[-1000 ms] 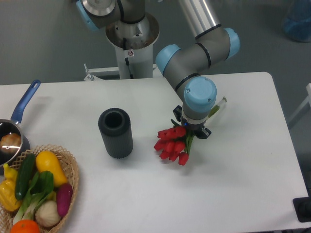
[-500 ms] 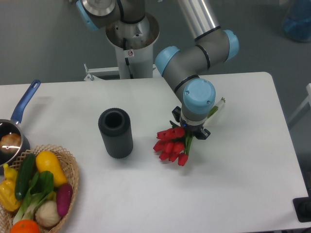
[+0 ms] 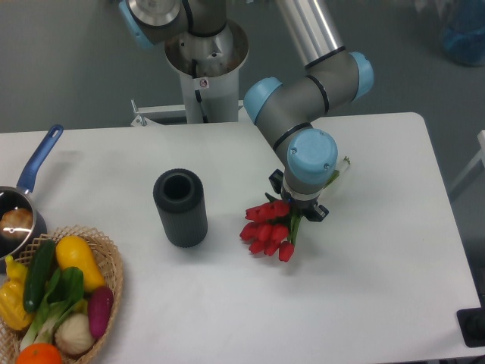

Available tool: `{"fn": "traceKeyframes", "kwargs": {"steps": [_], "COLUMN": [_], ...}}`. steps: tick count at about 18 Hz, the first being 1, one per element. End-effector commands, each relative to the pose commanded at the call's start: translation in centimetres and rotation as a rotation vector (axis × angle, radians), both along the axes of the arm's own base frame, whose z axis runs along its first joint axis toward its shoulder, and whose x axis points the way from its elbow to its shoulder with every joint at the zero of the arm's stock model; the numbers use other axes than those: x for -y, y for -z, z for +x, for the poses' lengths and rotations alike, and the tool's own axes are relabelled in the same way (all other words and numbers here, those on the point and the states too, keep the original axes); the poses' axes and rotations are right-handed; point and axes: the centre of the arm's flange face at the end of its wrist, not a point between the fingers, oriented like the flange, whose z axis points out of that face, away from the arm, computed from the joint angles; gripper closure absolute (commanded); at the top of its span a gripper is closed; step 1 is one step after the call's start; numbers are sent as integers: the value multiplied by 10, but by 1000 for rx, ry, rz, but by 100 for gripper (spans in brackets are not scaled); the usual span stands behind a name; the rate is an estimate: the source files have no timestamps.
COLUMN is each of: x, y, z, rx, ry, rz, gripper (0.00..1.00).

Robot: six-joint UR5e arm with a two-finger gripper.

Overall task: Place the flowers on the table
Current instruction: 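Lower the held tulips onto the table beside the black vase, then open the gripper to release the tulip stems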

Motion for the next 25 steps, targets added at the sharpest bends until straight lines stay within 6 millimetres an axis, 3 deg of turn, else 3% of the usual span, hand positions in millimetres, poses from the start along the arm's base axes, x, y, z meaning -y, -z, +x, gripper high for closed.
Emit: {"fn": "traceKeyframes", "kwargs": {"steps": [11, 12, 14, 20, 25], "x": [-2, -3, -3, 0, -2], "y": [5, 2, -6, -15, -60], "z": [-12, -15, -23, -27, -29], "rx": [-38, -47, -68, -90, -198], "ry": [-7, -7, -15, -26, -66], "rz": [23, 28, 44, 59, 154], "gripper": [42, 36, 4, 0, 0]}}
